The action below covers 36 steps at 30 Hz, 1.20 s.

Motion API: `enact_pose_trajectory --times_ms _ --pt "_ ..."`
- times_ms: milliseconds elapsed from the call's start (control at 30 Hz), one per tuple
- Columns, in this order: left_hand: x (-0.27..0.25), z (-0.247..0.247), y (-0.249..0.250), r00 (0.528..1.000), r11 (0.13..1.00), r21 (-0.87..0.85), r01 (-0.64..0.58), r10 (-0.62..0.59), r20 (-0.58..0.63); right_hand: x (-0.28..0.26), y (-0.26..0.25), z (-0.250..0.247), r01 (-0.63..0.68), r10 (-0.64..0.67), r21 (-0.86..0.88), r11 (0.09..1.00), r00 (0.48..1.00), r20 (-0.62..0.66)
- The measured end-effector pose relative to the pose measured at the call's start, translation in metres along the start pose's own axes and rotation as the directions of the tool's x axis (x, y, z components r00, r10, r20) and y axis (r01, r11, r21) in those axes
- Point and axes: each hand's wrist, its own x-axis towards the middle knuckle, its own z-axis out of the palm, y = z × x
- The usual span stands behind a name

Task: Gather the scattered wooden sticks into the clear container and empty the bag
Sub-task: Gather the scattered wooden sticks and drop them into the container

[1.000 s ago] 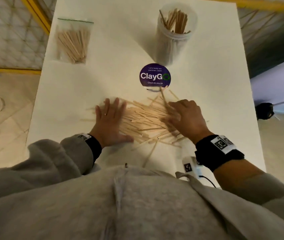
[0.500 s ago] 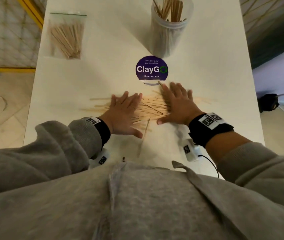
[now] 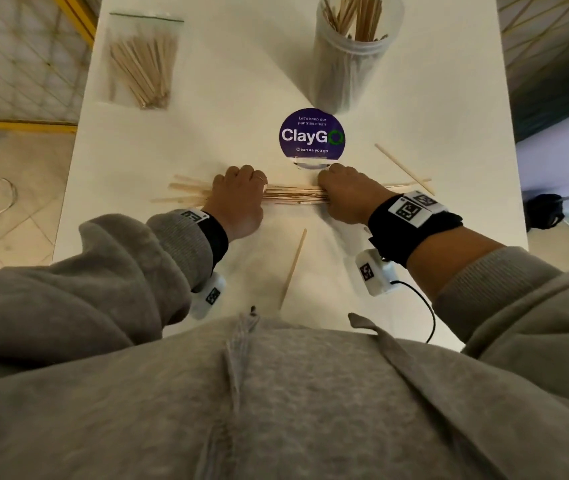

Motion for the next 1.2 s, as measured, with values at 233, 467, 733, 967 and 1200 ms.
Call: enact_pose_trajectory --times_ms 233,467,733,967,1200 --pt "0.0 -0.01 -0.035 0.998 0.997 -0.056 -0.047 0.044 -0.048 -0.003 0.014 -0.02 -0.049 0.04 0.102 0.994 0.996 0.085" --pt "-0.004 -0.031 -0.062 0.989 0.863 -0.505 0.012 -0.086 -0.124 -0.019 0.022 -0.044 -0.082 0.164 0.5 0.862 0.979 -0.122" --pt "0.008 -0.055 0.008 0.983 0.559 -0.827 -0.066 -0.108 -0.151 -0.014 -0.041 -0.066 0.102 0.392 0.946 0.309 0.892 -0.224" --pt "0.014 -0.07 0.043 0.989 0.554 -0.821 -0.141 0.045 -0.14 -0.002 -0.072 -0.064 0.143 0.506 0.965 0.219 0.829 -0.238" --pt "0.02 -0.094 0.008 1.0 0.364 -0.931 -0.017 0.029 -0.007 0.006 -0.069 -0.059 0.145 0.498 0.956 0.254 0.828 -0.257"
